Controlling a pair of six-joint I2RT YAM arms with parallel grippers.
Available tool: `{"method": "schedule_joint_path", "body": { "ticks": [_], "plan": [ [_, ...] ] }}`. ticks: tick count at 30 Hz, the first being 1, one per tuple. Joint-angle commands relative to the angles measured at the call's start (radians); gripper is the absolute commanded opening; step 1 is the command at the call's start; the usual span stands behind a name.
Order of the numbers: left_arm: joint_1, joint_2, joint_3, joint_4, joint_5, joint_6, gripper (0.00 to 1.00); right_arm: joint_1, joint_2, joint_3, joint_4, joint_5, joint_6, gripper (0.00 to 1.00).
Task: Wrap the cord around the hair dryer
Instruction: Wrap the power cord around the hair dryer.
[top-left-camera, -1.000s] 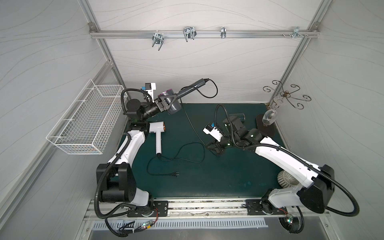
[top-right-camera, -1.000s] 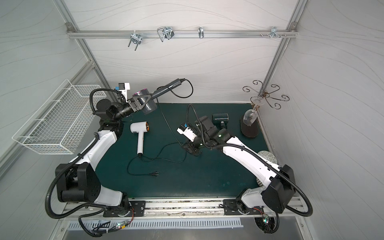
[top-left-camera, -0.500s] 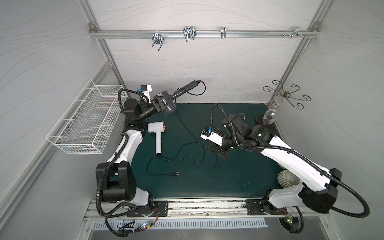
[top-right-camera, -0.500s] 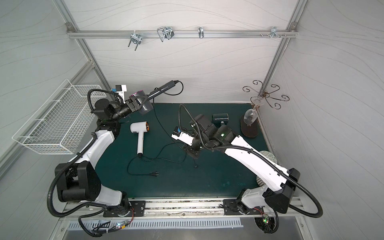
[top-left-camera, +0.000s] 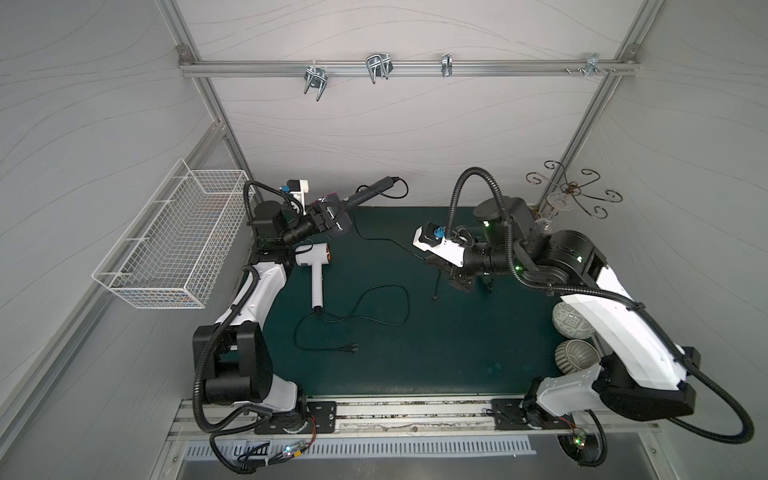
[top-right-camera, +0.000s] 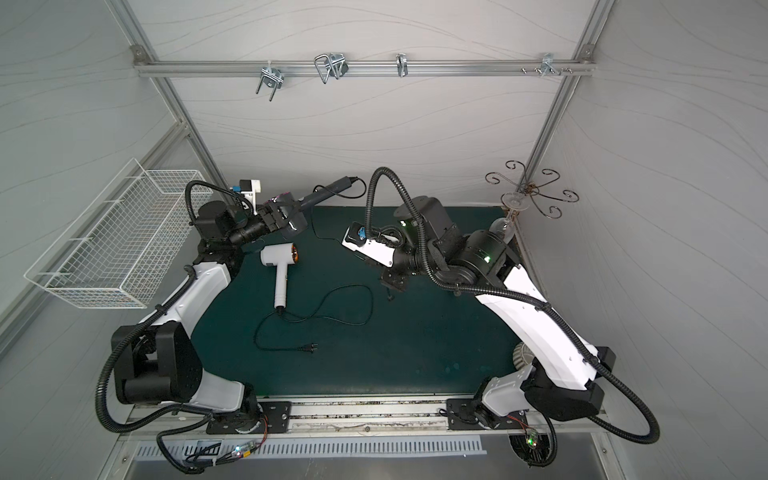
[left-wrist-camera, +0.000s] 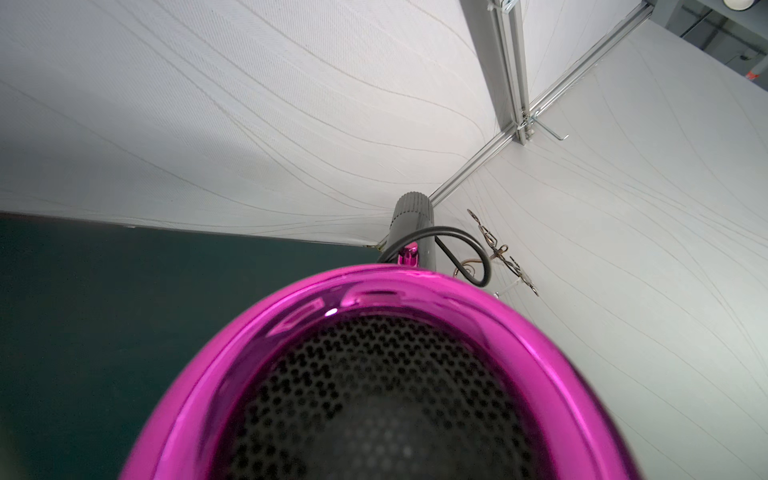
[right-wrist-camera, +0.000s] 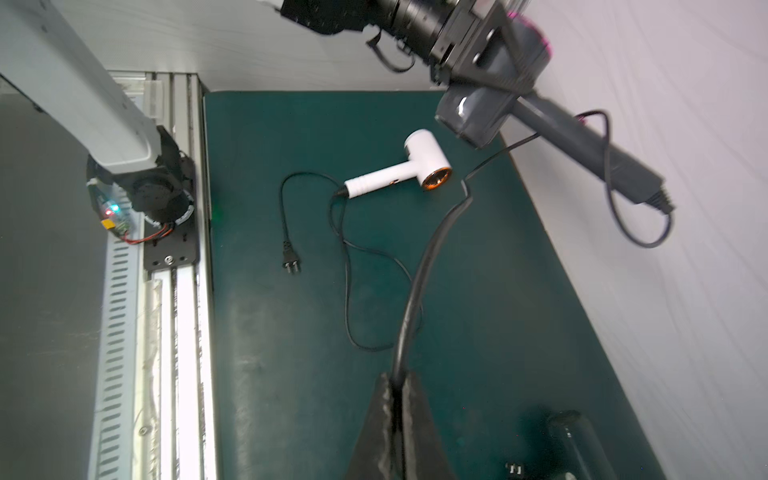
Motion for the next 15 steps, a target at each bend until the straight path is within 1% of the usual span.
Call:
{"method": "schedule_joint_path", "body": {
  "ticks": [1,7,11,15],
  "plan": [
    [-0.019,-0.006,0.01,0.002,-0.008,0.071,0.0,0.007,0.026,0.096,-0.026,0.057,-0.091,0.0],
    [-0.071,0.0,0.008,-0.107,-0.024,0.168,0.0,-0.001,0.094,0.238,0.024,0.092,-0.175,0.0],
    [-0.107,-0.015,-0.006,-0.194,-0.052,0.246,0.0,-0.046,0.147,0.336,0.062,0.103,-0.22,0.0],
    [-0.126,-0.018,-0.043,-0.201,-0.053,0.257,0.0,-0.087,0.18,0.402,0.147,0.105,-0.258,0.0]
  ]
}}
